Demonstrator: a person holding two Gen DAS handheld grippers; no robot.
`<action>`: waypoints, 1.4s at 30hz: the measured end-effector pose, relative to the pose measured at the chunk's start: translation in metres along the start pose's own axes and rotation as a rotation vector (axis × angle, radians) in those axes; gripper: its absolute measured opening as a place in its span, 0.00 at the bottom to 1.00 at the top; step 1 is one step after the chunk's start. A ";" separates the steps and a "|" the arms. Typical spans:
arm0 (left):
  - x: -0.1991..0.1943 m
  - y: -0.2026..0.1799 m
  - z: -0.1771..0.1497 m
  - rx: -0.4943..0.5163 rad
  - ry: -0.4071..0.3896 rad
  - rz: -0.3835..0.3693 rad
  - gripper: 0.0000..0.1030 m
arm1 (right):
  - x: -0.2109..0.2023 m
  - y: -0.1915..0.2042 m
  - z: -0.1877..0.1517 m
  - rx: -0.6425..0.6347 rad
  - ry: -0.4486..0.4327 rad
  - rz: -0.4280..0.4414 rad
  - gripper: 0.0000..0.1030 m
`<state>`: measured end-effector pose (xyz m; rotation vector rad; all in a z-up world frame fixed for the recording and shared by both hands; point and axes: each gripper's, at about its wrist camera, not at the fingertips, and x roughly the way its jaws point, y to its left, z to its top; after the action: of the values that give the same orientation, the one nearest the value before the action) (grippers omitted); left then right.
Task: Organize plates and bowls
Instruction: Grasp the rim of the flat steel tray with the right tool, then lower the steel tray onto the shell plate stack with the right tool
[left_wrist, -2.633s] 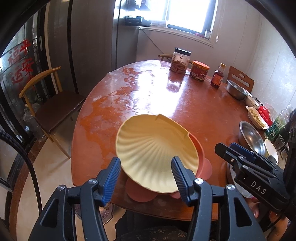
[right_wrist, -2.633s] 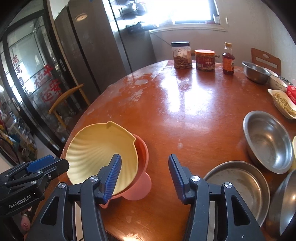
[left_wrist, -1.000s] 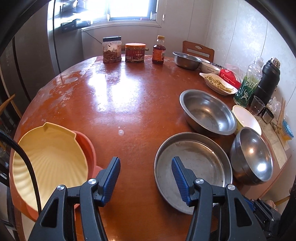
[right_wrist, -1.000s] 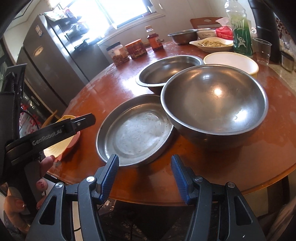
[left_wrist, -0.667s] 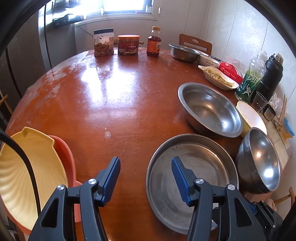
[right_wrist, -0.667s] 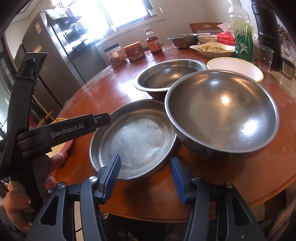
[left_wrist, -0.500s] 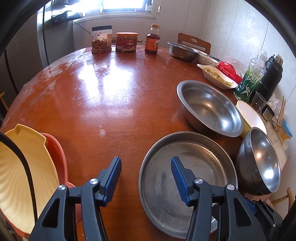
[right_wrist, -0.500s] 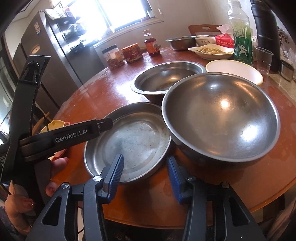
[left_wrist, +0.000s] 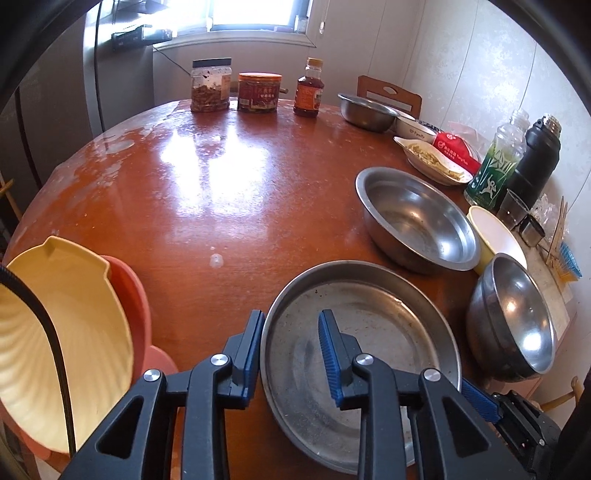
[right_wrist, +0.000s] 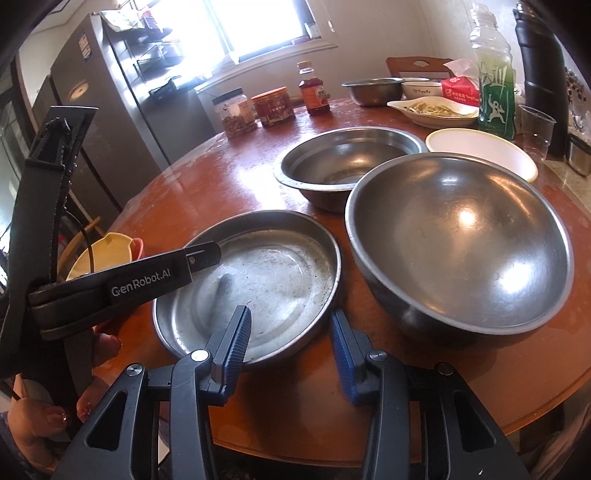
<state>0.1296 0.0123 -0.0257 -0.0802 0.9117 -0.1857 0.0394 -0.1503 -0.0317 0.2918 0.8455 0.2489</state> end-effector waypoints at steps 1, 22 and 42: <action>-0.004 0.003 -0.001 -0.010 -0.004 0.001 0.30 | 0.000 0.001 -0.001 -0.003 0.001 0.003 0.43; -0.071 0.038 -0.012 -0.096 -0.119 0.065 0.30 | -0.015 0.047 0.012 -0.121 -0.092 0.103 0.42; -0.112 0.102 -0.009 -0.176 -0.200 0.166 0.30 | 0.006 0.122 0.026 -0.274 -0.100 0.170 0.42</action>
<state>0.0687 0.1341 0.0410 -0.1822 0.7292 0.0571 0.0508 -0.0383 0.0231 0.1180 0.6781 0.5005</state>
